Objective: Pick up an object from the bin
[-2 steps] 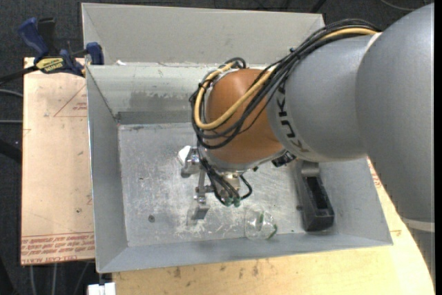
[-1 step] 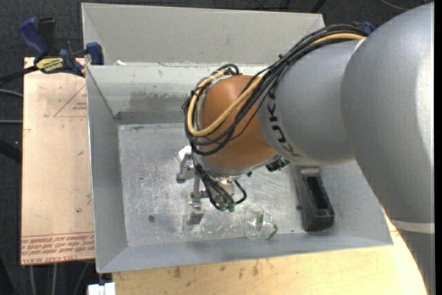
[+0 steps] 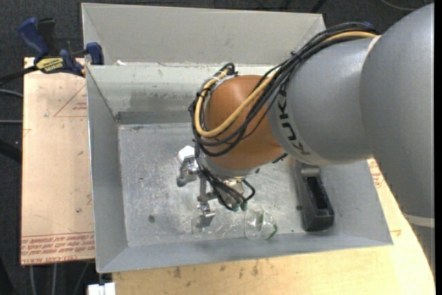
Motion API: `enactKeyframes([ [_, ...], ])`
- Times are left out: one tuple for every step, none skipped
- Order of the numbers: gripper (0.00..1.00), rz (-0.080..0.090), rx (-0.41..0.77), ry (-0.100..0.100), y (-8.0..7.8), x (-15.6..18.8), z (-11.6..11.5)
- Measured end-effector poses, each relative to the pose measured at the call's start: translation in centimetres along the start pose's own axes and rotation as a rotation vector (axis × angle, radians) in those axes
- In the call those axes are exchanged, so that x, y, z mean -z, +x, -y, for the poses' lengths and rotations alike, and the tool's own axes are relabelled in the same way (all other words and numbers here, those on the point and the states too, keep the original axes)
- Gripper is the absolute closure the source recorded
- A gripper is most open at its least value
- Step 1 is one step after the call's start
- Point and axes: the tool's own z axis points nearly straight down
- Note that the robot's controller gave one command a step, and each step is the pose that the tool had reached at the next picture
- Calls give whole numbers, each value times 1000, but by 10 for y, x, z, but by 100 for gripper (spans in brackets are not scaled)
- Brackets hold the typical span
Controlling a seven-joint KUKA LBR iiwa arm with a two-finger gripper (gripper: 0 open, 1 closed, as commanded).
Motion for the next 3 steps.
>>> enactKeyframes([
  [0,8,174,-1,-35,15,66],
  [0,3,43,0,-49,76,59],
  [0,24,112,2,-92,69,60],
])
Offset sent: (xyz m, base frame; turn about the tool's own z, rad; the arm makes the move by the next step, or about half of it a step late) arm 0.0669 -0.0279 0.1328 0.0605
